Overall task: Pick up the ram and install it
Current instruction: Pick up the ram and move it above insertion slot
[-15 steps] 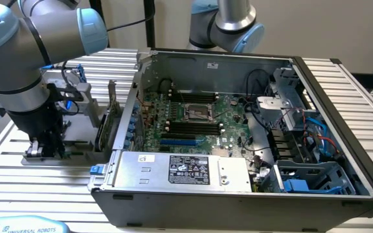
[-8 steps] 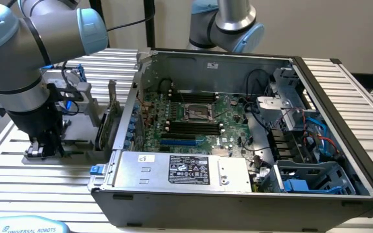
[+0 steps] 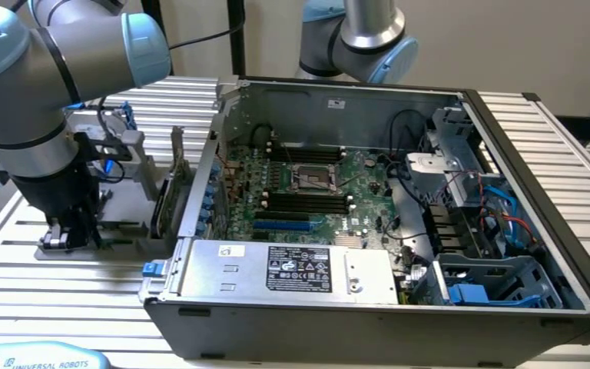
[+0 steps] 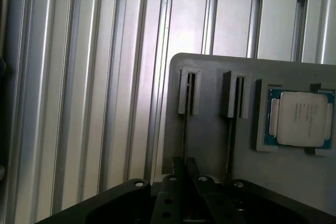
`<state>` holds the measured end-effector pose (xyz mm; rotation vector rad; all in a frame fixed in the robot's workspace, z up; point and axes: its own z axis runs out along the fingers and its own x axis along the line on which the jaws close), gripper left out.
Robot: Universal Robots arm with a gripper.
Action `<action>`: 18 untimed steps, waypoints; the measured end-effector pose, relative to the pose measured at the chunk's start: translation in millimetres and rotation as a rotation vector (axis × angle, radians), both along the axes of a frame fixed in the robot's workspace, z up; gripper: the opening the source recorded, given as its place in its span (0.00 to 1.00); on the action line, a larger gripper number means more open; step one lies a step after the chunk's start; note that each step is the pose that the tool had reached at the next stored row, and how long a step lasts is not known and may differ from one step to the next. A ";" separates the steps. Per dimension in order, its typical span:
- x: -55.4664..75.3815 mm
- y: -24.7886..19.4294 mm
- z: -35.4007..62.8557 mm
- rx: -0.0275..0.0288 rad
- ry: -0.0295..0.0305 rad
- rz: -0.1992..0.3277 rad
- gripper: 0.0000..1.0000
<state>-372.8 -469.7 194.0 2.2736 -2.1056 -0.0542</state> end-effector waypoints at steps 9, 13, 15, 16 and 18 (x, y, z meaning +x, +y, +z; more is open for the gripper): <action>0.1 0.0 0.0 0.0002 0.0000 -0.029 0.14; 0.1 0.0 3.1 0.0011 0.0001 -0.029 0.14; 0.1 0.0 7.0 0.0012 0.0004 -0.029 0.14; 0.2 0.0 9.4 0.0013 0.0006 -0.029 0.14; 0.3 0.0 15.1 0.0015 0.0011 -0.029 0.14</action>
